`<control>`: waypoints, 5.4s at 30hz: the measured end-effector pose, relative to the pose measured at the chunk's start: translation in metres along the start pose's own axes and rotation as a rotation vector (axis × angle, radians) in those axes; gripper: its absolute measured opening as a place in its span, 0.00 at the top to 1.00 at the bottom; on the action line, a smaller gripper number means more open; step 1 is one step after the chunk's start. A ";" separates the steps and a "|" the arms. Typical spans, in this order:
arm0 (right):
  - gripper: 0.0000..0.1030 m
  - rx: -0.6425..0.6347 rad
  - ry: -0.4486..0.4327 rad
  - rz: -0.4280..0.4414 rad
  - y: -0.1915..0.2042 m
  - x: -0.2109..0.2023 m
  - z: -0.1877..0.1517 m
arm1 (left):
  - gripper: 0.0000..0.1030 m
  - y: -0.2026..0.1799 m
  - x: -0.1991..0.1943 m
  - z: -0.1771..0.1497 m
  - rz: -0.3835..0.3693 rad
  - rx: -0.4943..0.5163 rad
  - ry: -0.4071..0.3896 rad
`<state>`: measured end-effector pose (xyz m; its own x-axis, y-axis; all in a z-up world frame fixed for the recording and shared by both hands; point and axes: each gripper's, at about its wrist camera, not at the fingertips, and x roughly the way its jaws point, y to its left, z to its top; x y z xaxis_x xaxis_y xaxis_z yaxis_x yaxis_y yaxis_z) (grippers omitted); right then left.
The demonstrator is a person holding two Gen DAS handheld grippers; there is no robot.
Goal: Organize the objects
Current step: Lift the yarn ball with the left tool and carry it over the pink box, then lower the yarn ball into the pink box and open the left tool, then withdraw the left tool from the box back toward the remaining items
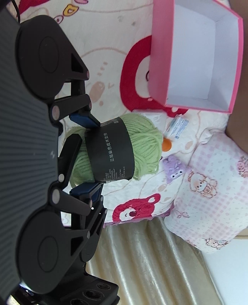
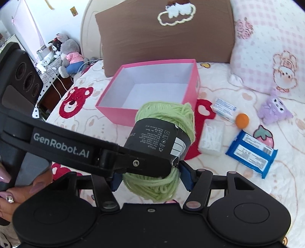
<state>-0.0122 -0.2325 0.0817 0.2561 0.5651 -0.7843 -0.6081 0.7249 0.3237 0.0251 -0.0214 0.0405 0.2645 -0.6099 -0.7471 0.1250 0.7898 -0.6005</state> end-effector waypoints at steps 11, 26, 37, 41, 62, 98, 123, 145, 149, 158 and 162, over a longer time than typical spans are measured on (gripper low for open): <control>0.37 -0.043 -0.005 0.033 0.030 0.018 0.028 | 0.43 0.033 -0.033 0.015 0.010 -0.029 -0.057; 0.39 -0.153 -0.014 0.070 0.062 0.058 0.108 | 0.45 0.073 -0.076 0.073 0.052 -0.074 -0.187; 0.39 -0.110 -0.026 0.111 0.044 0.119 0.145 | 0.45 0.103 -0.053 0.130 0.138 -0.022 -0.162; 0.40 -0.078 -0.013 0.119 0.036 0.145 0.152 | 0.45 0.125 -0.039 0.143 0.144 -0.045 -0.158; 0.41 -0.084 0.089 0.157 0.027 0.274 0.192 | 0.45 0.222 0.012 0.190 0.255 -0.128 -0.148; 0.54 -0.177 0.155 0.104 0.038 0.310 0.187 | 0.69 0.238 0.016 0.199 0.368 -0.165 -0.124; 0.54 -0.254 0.129 0.167 0.044 0.271 0.175 | 0.71 0.222 0.018 0.188 0.518 -0.173 -0.190; 0.54 -0.283 0.052 0.047 0.038 0.186 0.143 | 0.68 0.157 -0.037 0.142 0.523 -0.109 -0.202; 0.54 -0.281 0.029 0.039 0.040 0.167 0.140 | 0.59 0.135 -0.049 0.129 0.519 -0.052 -0.172; 0.51 -0.302 -0.018 0.050 0.050 0.126 0.131 | 0.50 0.089 -0.082 0.101 0.521 0.032 -0.189; 0.48 -0.313 -0.029 0.045 0.056 0.109 0.126 | 0.45 0.071 -0.093 0.090 0.515 0.064 -0.193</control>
<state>0.0762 -0.0804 0.0815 0.2426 0.6078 -0.7561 -0.8199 0.5451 0.1751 0.0956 0.0970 0.0931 0.4764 -0.1257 -0.8702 -0.0102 0.9889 -0.1484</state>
